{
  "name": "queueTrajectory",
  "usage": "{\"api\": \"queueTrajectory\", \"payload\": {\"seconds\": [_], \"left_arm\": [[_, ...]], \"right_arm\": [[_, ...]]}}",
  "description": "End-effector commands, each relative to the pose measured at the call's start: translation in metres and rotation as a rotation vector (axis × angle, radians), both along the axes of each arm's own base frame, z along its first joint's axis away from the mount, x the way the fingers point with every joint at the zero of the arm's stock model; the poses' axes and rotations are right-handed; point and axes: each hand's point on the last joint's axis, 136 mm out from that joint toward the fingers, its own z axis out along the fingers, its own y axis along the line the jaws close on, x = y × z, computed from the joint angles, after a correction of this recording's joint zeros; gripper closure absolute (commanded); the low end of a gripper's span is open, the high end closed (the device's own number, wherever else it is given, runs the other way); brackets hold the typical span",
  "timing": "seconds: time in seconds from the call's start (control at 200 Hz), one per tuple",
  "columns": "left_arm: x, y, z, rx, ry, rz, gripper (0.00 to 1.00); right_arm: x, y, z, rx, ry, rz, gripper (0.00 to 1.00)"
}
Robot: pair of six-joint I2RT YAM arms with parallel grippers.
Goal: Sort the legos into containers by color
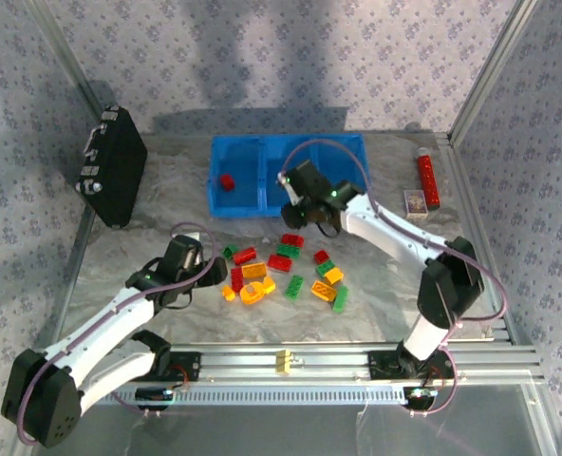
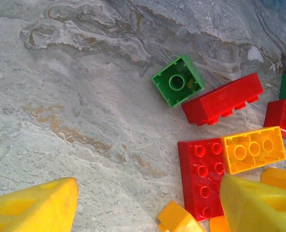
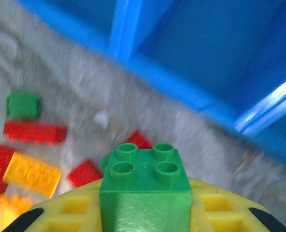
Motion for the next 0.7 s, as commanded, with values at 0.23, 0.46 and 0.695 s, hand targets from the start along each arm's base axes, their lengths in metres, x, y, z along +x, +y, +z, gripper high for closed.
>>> {"api": "queueTrajectory", "payload": {"seconds": [0.23, 0.46, 0.695], "left_arm": [[-0.010, -0.001, -0.001, -0.017, 0.019, 0.003, 0.23], [-0.009, -0.006, 0.005, -0.018, 0.014, -0.011, 0.24], [-0.007, -0.012, 0.006, -0.029, 0.000, -0.027, 0.24]], "right_arm": [[0.086, -0.001, -0.007, -0.043, 0.036, -0.056, 0.68], [0.112, -0.005, 0.002, -0.060, -0.001, -0.115, 0.26], [0.076, -0.013, 0.023, 0.010, -0.033, -0.089, 0.16]]}}
